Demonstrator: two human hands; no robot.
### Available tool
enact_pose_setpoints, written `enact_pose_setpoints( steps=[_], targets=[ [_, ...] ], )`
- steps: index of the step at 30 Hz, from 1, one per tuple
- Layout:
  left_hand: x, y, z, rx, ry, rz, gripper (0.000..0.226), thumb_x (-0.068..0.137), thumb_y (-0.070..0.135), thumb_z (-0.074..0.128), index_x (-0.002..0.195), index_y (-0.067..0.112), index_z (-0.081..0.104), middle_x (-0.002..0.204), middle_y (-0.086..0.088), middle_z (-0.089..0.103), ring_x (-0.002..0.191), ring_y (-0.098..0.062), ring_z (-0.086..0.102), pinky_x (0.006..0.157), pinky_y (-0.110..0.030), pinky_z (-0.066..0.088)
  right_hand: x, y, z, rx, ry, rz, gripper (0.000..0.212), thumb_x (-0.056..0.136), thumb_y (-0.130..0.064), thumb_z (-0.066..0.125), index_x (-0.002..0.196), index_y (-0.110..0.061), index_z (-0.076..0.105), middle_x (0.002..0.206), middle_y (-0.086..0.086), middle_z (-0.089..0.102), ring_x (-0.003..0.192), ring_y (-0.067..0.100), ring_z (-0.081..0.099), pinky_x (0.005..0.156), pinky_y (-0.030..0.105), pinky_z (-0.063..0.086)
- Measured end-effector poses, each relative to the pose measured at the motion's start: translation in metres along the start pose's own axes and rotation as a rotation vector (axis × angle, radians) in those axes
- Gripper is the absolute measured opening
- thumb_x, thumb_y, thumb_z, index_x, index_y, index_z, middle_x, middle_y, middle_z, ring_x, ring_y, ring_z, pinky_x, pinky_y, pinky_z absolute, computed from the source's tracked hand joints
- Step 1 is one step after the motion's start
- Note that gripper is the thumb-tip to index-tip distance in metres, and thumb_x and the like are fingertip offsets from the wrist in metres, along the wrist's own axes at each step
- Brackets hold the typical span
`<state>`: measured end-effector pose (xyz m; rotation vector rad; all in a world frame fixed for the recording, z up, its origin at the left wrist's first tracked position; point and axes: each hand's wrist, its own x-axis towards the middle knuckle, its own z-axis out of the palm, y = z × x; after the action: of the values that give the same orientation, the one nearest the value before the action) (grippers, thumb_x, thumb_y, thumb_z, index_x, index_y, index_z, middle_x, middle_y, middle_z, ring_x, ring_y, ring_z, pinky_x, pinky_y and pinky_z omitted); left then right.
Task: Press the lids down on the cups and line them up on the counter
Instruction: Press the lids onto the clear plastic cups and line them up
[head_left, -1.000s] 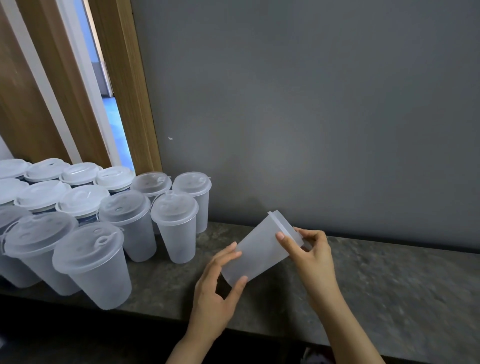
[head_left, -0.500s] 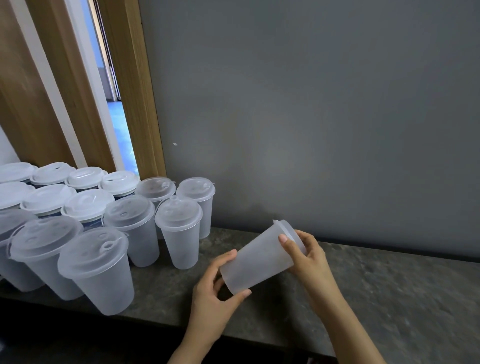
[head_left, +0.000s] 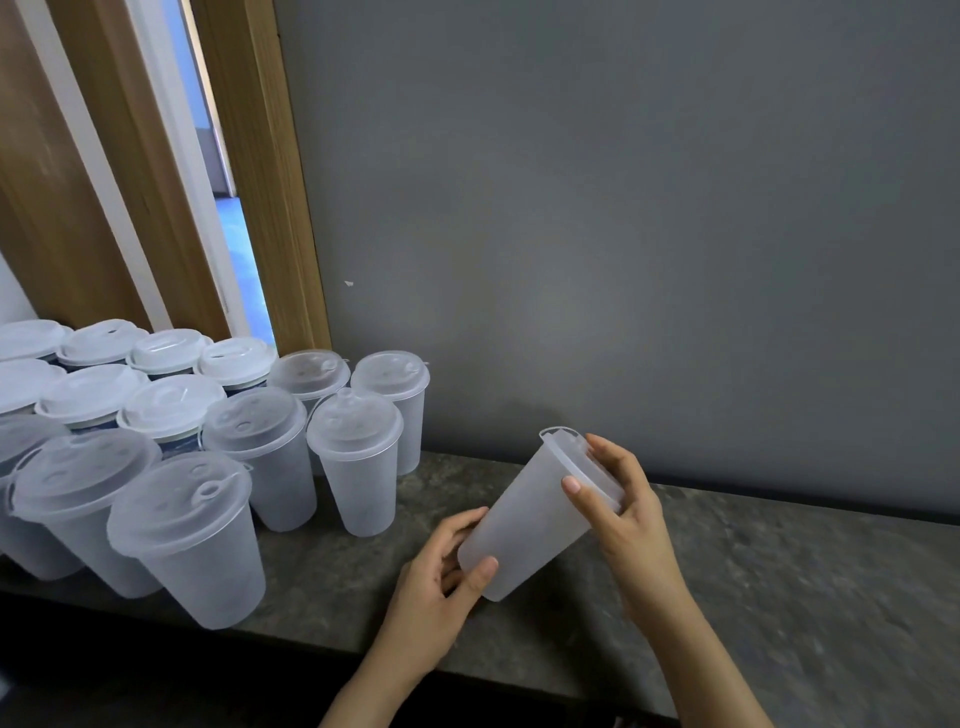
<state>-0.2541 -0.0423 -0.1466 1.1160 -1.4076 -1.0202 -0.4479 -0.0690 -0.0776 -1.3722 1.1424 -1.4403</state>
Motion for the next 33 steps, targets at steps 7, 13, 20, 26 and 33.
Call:
enact_pose_setpoints(
  steps=[7, 13, 20, 26, 33],
  targets=[
    [-0.001, 0.002, -0.002, -0.054, 0.117, 0.037, 0.053, 0.065, 0.059, 0.08, 0.113, 0.049, 0.058, 0.12, 0.017, 0.063, 0.113, -0.007, 0.062, 0.081, -0.022, 0.055, 0.002, 0.005, 0.004, 0.025, -0.027, 0.012, 0.054, 0.072, -0.051, 0.072, 0.124, -0.048, 0.056, 0.113, -0.03, 0.061, 0.105, -0.004, 0.06, 0.076, 0.021, 0.056],
    [-0.003, -0.001, -0.002, -0.014, 0.192, 0.046, 0.069, 0.05, 0.061, 0.086, 0.111, 0.046, 0.058, 0.12, 0.019, 0.063, 0.115, -0.004, 0.059, 0.087, -0.026, 0.055, 0.002, 0.006, 0.0, 0.006, -0.046, 0.012, 0.04, 0.077, -0.052, 0.065, 0.117, -0.052, 0.059, 0.114, -0.026, 0.063, 0.106, -0.003, 0.059, 0.082, 0.026, 0.051],
    [-0.005, 0.002, 0.002, -0.001, 0.029, 0.016, 0.065, 0.071, 0.063, 0.073, 0.129, 0.042, 0.052, 0.126, 0.016, 0.059, 0.117, -0.009, 0.06, 0.087, -0.032, 0.057, 0.003, 0.002, -0.009, 0.02, -0.087, -0.071, 0.043, 0.078, -0.05, 0.067, 0.12, -0.048, 0.06, 0.121, -0.021, 0.064, 0.112, 0.0, 0.059, 0.077, 0.016, 0.053],
    [-0.006, 0.001, 0.002, -0.058, 0.093, 0.026, 0.064, 0.068, 0.042, 0.086, 0.121, 0.046, 0.052, 0.125, 0.024, 0.058, 0.117, -0.004, 0.059, 0.088, -0.025, 0.054, 0.006, 0.005, -0.008, 0.012, -0.126, -0.016, 0.042, 0.079, -0.053, 0.059, 0.12, -0.048, 0.057, 0.12, -0.022, 0.063, 0.109, -0.001, 0.06, 0.082, 0.026, 0.05],
    [-0.004, -0.009, 0.002, -0.019, 0.249, 0.188, 0.078, 0.06, -0.008, 0.086, 0.112, 0.043, 0.058, 0.128, 0.019, 0.053, 0.126, -0.014, 0.052, 0.091, -0.027, 0.054, 0.004, 0.007, -0.009, 0.06, -0.124, -0.016, 0.025, 0.092, -0.042, 0.064, 0.115, -0.034, 0.063, 0.12, -0.011, 0.067, 0.111, 0.009, 0.064, 0.084, 0.035, 0.06]
  ],
)
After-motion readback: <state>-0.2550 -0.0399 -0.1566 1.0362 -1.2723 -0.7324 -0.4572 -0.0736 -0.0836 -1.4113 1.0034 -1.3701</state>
